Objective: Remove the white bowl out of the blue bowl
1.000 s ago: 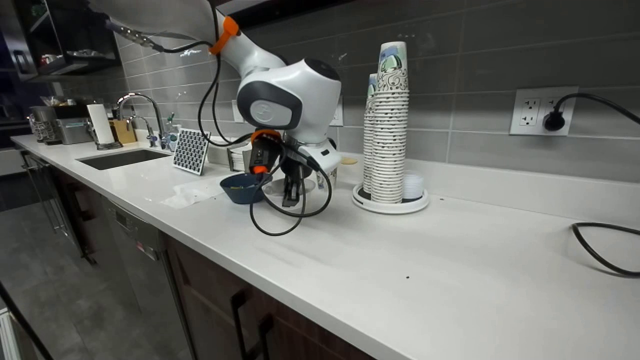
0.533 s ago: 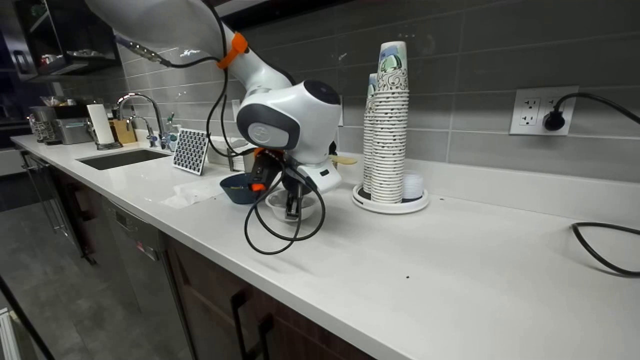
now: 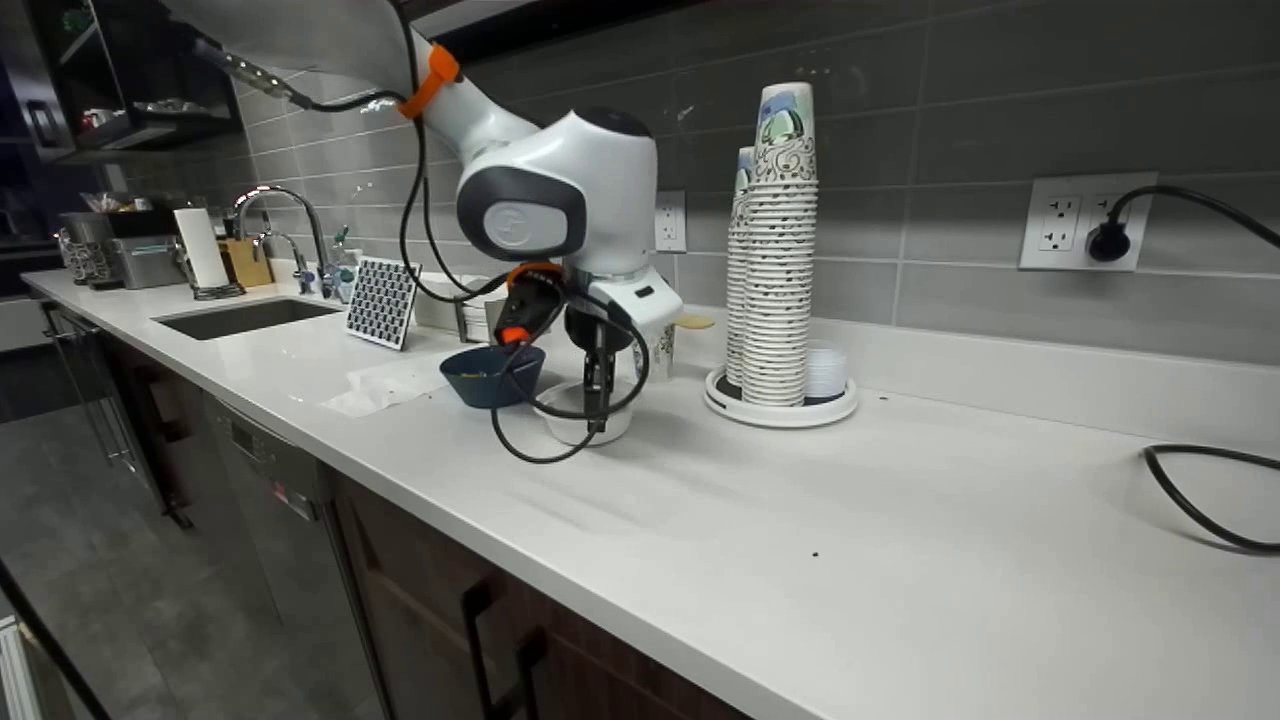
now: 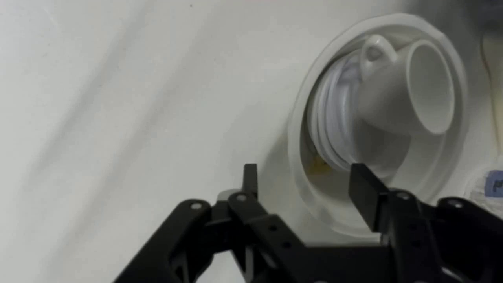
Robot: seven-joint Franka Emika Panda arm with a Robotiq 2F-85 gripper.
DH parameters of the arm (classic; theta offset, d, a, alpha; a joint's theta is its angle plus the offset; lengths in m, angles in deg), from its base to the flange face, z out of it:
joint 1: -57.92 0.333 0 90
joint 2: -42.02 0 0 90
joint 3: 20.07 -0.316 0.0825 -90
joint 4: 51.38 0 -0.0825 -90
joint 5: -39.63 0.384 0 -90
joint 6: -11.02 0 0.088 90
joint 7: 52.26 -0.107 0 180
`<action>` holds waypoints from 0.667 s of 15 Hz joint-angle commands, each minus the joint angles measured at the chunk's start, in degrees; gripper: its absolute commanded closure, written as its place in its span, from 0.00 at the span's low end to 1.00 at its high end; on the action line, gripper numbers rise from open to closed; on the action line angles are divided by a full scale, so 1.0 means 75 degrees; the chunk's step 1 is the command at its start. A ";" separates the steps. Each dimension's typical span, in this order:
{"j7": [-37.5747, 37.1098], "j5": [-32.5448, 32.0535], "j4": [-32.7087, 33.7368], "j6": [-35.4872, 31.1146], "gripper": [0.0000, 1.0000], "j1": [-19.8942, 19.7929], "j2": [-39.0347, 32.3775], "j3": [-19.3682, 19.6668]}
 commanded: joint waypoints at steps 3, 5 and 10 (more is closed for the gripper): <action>-0.0677 -0.2215 -0.1443 0.0109 0.00 0.0448 0.2338 0.0095; -0.0141 -0.2420 -0.2037 0.0540 0.00 0.0438 0.3243 -0.0030; 0.1491 -0.2456 -0.3543 0.1270 0.00 0.0523 0.5456 -0.0188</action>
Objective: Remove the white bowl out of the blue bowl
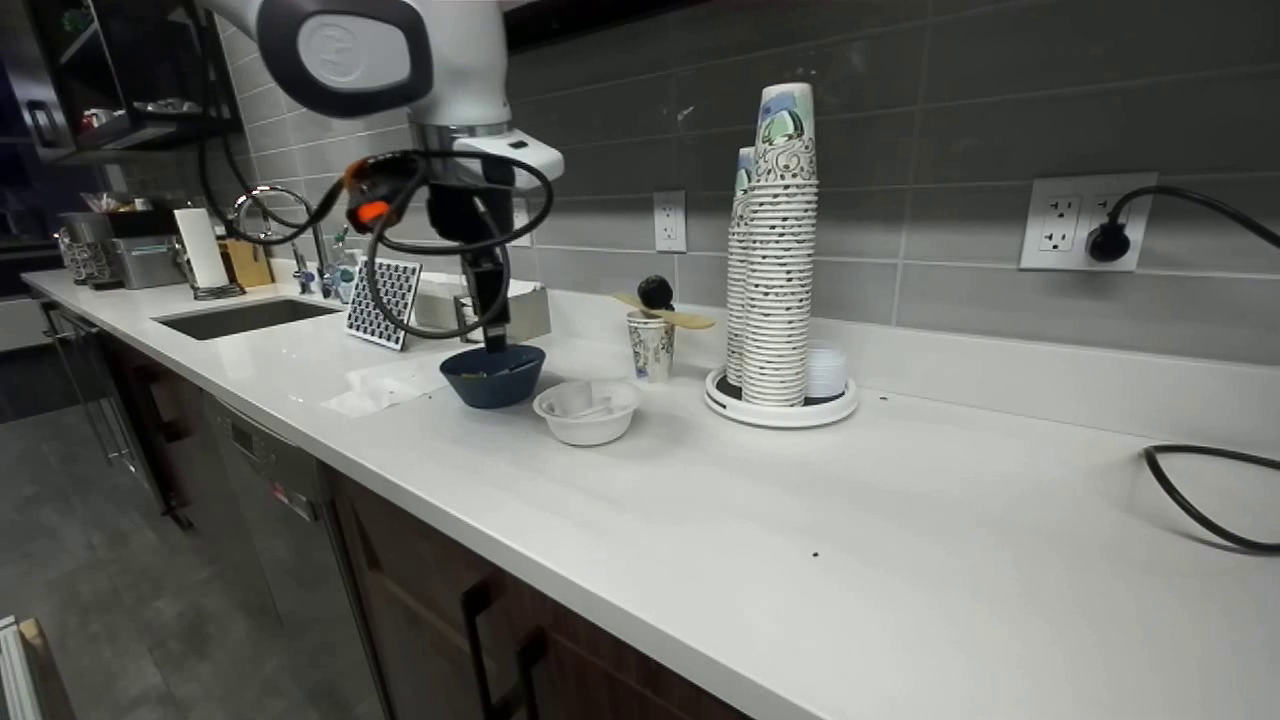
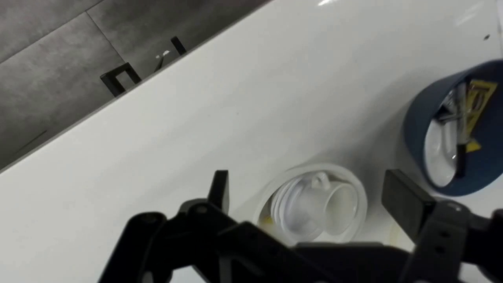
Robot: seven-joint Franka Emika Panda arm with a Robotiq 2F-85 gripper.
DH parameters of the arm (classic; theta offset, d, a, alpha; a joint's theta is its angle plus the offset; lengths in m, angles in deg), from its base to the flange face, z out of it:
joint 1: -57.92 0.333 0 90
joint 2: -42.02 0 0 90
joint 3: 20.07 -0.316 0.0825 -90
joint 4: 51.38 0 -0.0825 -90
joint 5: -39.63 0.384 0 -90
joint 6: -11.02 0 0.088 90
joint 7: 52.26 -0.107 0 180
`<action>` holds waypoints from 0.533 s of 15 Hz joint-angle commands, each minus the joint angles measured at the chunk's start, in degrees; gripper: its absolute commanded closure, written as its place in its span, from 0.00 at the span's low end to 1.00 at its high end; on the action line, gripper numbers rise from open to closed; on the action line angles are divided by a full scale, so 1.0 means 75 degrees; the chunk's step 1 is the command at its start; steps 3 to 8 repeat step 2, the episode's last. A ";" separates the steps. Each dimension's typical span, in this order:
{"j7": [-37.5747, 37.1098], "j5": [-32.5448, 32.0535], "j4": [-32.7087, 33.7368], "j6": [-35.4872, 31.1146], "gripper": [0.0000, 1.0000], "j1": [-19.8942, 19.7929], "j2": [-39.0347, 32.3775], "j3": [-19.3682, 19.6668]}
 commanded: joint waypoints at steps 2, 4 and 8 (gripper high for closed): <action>0.0370 -0.0009 -0.0497 0.0171 0.00 0.0033 0.0715 -0.0018; 0.0370 -0.0009 -0.0497 0.0171 0.00 0.0033 0.0715 -0.0018; 0.0370 -0.0009 -0.0497 0.0171 0.00 0.0033 0.0715 -0.0018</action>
